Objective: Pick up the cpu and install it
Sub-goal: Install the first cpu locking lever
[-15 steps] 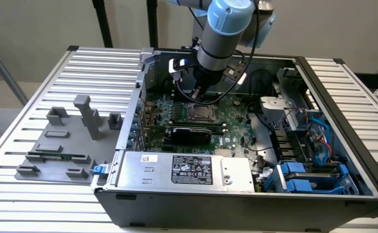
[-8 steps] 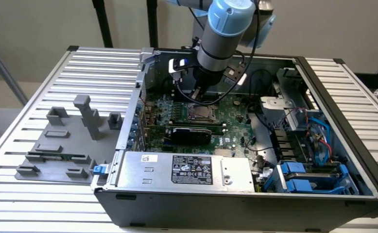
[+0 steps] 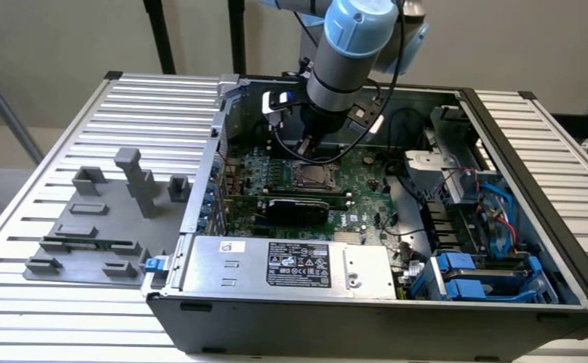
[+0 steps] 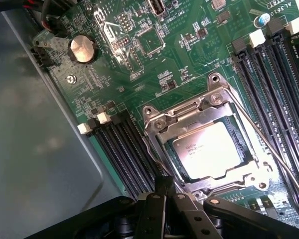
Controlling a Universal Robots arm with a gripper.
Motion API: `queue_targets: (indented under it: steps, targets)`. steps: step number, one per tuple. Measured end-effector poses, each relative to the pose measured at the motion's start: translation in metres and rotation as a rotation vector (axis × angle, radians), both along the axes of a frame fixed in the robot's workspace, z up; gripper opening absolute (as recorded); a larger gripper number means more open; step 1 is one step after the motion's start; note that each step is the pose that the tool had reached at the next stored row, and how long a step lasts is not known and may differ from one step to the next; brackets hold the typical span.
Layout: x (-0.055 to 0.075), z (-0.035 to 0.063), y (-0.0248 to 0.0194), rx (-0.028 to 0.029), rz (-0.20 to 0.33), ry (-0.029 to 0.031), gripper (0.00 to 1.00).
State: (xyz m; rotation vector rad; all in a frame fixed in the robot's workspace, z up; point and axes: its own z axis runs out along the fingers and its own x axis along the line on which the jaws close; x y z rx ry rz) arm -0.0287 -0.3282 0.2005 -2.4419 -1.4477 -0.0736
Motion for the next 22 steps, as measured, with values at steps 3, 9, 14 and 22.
queue_targets:
  steps: [3,9,14,22]
  targets:
    - [0.000,0.0000,0.0000,0.0007,0.000,0.0001,0.11]
    - [0.004,-0.0001,0.0000,0.0012,-0.003,0.0001,0.11]
    - [0.008,-0.0003,-0.0001,0.0011,-0.005,0.0001,0.11]
    - [0.013,-0.0022,0.0000,0.0012,-0.010,0.0001,0.11]
